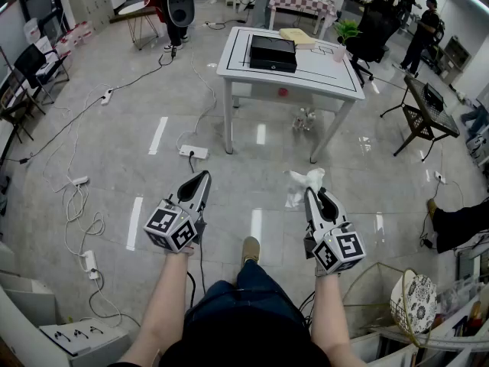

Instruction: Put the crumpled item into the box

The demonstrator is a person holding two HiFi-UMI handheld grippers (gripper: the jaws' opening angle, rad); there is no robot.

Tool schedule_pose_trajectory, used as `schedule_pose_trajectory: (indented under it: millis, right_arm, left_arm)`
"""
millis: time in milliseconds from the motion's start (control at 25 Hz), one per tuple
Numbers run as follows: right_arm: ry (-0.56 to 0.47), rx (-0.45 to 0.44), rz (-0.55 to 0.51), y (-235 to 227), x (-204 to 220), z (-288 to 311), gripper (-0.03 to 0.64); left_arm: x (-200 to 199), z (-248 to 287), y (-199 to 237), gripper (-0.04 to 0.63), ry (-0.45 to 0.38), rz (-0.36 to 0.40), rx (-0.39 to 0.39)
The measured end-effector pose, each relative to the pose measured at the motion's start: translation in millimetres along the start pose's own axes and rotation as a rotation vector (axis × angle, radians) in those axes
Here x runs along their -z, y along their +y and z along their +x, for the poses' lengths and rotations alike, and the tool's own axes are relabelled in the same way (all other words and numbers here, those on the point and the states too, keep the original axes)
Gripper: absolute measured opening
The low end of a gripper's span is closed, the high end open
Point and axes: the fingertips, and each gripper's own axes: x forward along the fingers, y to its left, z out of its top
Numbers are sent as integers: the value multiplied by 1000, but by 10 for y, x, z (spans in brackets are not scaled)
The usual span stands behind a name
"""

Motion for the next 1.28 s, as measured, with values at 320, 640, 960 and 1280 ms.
schedule_pose_trajectory:
  millis: [320,640,960,1280]
  right_arm:
    - [19,-10,-14,-260,10,365,61]
    - [39,-7,8,-572,65,768,61]
    - [30,-19,43,-991,7,1334,61]
    - [28,-75,58,-1314,-72,1921,63]
  left_arm:
    - [-30,456,99,3,-3,44,-2]
    - [46,891,321,3,33,48,-7]
    - [-84,1433,592,3,30,54,-21]
    - [-195,2027,809,3,23,62,-34]
